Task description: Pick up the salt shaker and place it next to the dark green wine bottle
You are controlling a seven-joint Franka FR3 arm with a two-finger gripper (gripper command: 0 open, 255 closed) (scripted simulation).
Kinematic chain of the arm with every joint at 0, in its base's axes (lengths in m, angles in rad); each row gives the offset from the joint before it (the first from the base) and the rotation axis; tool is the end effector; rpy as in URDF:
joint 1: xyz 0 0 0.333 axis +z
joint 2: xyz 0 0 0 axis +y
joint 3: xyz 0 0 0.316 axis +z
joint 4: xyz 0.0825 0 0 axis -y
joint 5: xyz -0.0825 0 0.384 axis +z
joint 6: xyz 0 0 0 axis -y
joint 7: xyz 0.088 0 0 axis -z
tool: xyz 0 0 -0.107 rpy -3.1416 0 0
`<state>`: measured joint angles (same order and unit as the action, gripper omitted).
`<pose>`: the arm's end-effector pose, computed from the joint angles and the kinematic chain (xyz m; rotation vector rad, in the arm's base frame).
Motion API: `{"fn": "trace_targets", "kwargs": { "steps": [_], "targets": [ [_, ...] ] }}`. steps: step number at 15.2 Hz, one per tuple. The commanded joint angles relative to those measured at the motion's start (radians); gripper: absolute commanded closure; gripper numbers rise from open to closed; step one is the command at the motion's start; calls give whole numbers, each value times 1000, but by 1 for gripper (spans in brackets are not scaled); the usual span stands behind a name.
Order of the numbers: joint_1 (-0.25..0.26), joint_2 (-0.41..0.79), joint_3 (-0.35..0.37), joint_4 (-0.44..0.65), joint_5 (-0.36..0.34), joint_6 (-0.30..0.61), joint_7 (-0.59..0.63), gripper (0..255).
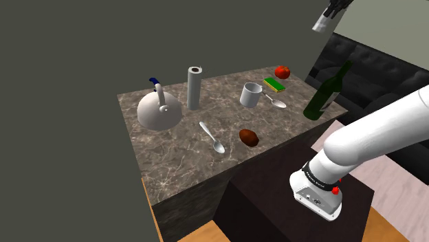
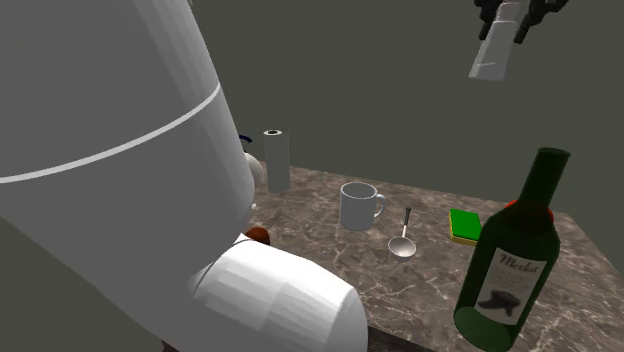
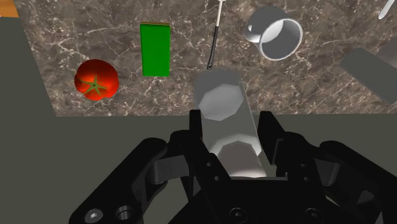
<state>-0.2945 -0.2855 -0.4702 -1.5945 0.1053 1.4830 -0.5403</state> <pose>0.3080 -0.3397 0.7339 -3.0039 0.3019 -0.3880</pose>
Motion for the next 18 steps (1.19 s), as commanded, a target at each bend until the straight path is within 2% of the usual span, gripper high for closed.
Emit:
{"fn": "trace_targets", "kwargs": {
  "steps": [1,9,18],
  "targets": [
    [-13,2,-34,2,-1,-7,-48,255],
    [-73,115,-228,139,54,-90,-291,255],
    [-80,36,-194,-59,5,48,-283,255]
  ]
}}
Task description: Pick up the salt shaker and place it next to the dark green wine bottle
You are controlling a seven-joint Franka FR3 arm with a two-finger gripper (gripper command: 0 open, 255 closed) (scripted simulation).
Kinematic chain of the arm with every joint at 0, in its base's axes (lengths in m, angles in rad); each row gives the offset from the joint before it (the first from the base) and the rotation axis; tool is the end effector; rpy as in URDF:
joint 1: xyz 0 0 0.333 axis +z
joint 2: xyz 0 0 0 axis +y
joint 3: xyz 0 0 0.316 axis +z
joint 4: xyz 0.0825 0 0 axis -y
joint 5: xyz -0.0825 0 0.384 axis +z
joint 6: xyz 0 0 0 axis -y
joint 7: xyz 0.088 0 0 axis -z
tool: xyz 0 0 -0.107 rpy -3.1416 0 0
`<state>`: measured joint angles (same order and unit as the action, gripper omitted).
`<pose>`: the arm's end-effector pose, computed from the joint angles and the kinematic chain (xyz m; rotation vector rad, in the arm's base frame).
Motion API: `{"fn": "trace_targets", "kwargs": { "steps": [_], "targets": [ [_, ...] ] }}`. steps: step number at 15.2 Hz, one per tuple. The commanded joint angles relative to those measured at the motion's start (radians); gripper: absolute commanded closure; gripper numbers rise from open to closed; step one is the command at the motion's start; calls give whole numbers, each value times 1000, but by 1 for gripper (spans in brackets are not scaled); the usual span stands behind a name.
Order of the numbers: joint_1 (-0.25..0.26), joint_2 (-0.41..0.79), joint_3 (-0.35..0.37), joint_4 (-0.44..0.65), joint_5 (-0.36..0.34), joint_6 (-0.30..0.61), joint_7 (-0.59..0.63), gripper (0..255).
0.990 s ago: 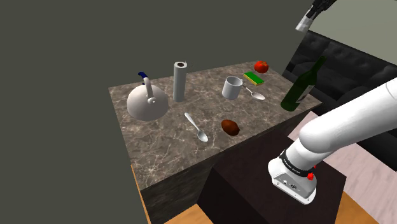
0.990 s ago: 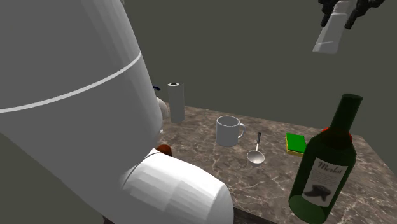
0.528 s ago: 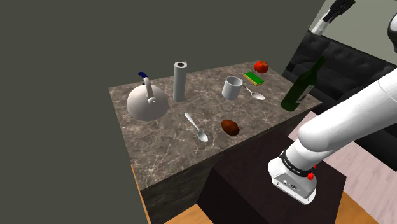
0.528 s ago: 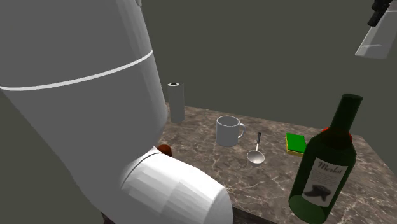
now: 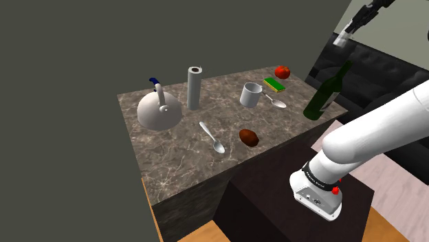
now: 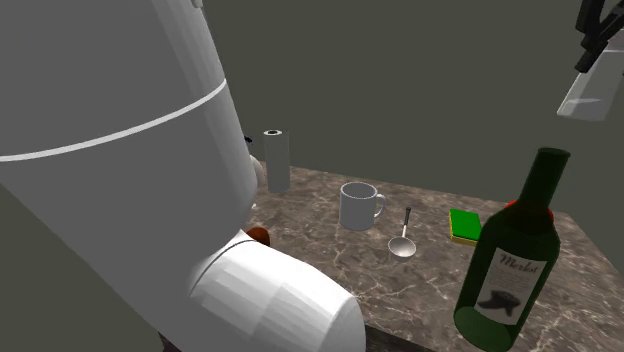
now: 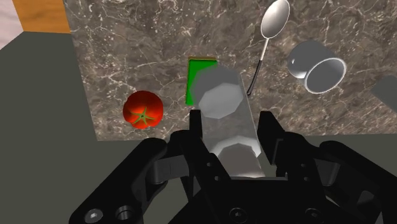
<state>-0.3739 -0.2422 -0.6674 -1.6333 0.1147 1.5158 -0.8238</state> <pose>0.2171 -0.4373 0.6887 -3.0038 0.2985 -0.3877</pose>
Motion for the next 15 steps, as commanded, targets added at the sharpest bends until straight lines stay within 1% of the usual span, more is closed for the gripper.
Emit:
{"fn": "trace_targets", "kwargs": {
  "steps": [1,15],
  "targets": [
    [-2,-14,6,-39,-8,29,1,255],
    [-18,-73,18,-280,-39,220,-12,255]
  ]
}}
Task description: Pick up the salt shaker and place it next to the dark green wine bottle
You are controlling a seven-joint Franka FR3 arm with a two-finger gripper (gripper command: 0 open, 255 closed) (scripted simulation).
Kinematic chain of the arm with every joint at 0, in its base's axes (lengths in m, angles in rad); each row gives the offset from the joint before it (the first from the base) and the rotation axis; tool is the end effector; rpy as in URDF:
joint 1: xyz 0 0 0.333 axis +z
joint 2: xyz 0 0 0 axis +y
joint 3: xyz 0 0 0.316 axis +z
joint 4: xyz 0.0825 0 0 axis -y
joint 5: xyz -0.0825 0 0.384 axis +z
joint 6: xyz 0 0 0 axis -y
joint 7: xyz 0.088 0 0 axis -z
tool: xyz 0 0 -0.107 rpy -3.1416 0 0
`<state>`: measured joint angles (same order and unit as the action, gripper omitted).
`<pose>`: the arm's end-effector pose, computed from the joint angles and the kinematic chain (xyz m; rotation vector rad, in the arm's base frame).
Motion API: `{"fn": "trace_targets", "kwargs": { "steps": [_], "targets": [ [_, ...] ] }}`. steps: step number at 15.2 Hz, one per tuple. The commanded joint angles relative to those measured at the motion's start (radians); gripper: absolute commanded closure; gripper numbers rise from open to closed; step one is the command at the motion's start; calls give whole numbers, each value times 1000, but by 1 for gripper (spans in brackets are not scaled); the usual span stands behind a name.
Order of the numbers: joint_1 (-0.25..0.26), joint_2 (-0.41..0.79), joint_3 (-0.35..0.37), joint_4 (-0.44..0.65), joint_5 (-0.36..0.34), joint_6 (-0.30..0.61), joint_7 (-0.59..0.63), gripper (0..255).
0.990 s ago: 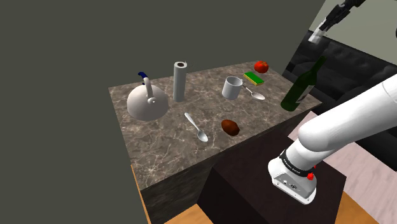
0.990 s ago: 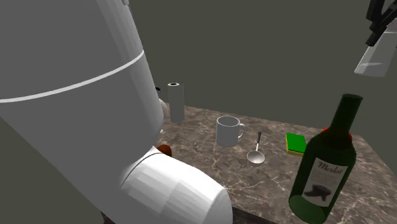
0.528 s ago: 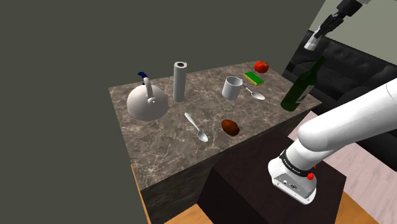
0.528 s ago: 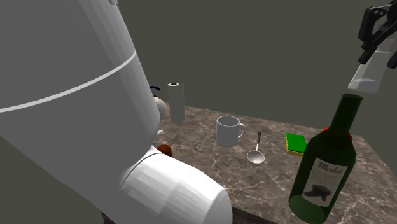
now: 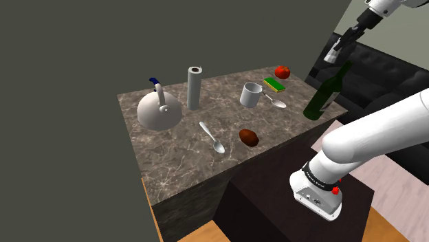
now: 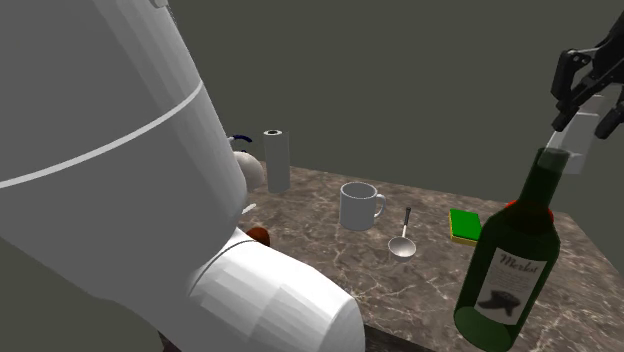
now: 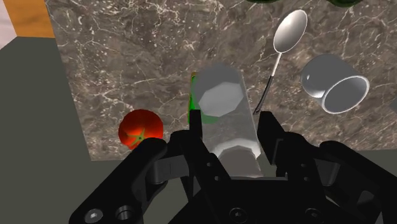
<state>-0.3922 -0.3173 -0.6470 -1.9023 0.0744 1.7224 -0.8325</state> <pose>0.2168 -0.4360 0.6096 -3.0038 0.2983 -0.3878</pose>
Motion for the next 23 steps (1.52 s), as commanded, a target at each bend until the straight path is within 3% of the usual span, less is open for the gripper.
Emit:
{"fn": "trace_targets", "kwargs": {
  "steps": [1,23],
  "targets": [
    [-1,0,-2,-26,0,26,-5,255],
    [-7,20,-37,-302,15,313,-75,255]
  ]
}}
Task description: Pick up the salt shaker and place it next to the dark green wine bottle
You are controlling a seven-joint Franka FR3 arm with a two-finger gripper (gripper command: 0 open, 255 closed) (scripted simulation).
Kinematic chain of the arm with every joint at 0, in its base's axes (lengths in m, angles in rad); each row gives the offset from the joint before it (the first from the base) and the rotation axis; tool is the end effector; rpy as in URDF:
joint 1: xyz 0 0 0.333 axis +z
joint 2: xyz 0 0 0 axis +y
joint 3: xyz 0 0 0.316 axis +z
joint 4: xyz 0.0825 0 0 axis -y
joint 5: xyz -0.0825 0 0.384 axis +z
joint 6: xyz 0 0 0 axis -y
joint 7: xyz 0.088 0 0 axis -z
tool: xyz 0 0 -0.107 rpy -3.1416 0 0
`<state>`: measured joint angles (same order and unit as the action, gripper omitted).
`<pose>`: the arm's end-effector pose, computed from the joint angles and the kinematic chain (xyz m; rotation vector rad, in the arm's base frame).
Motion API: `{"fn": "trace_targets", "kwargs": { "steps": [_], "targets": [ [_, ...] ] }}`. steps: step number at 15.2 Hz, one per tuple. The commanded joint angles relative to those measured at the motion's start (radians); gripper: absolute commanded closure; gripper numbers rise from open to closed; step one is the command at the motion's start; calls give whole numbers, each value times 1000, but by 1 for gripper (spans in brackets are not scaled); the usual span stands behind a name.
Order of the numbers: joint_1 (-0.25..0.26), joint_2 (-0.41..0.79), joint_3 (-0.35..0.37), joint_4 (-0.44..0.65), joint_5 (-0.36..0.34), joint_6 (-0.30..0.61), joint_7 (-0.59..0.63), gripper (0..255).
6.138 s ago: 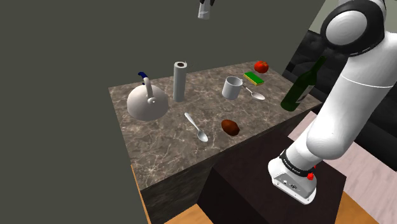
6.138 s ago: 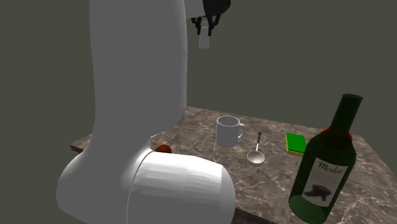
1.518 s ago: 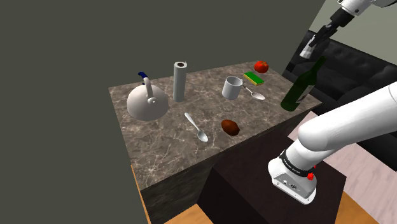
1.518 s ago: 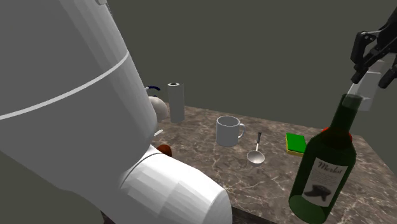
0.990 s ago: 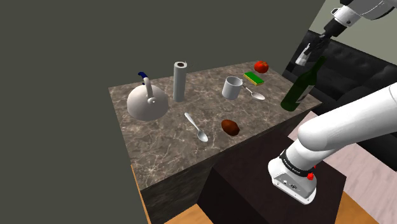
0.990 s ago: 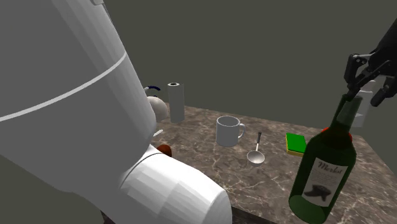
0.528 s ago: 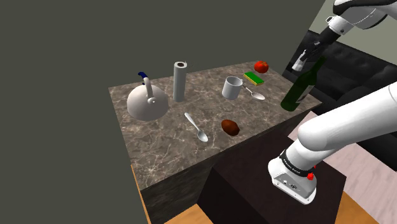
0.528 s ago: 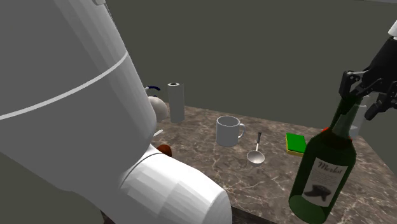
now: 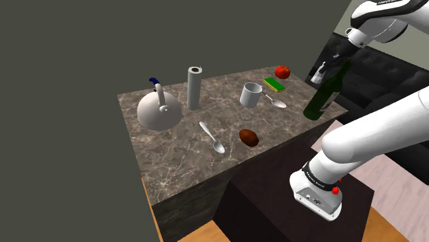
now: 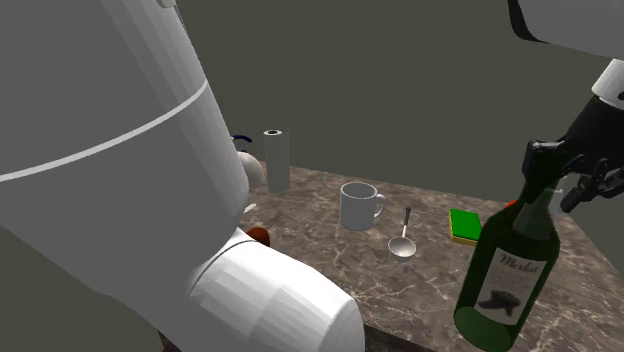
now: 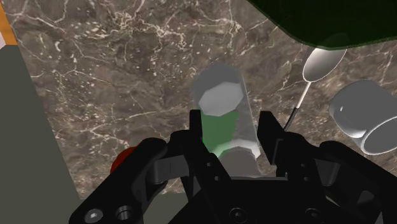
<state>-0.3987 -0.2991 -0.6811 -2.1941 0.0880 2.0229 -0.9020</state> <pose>0.2186 -0.4370 0.4878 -3.0038 0.2980 -0.3877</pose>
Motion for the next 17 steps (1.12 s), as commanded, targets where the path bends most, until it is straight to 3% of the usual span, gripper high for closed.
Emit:
{"fn": "trace_targets", "kwargs": {
  "steps": [1,17],
  "targets": [
    [0,6,-6,-21,4,25,-10,255],
    [27,109,-60,-154,93,231,-118,255]
  ]
}}
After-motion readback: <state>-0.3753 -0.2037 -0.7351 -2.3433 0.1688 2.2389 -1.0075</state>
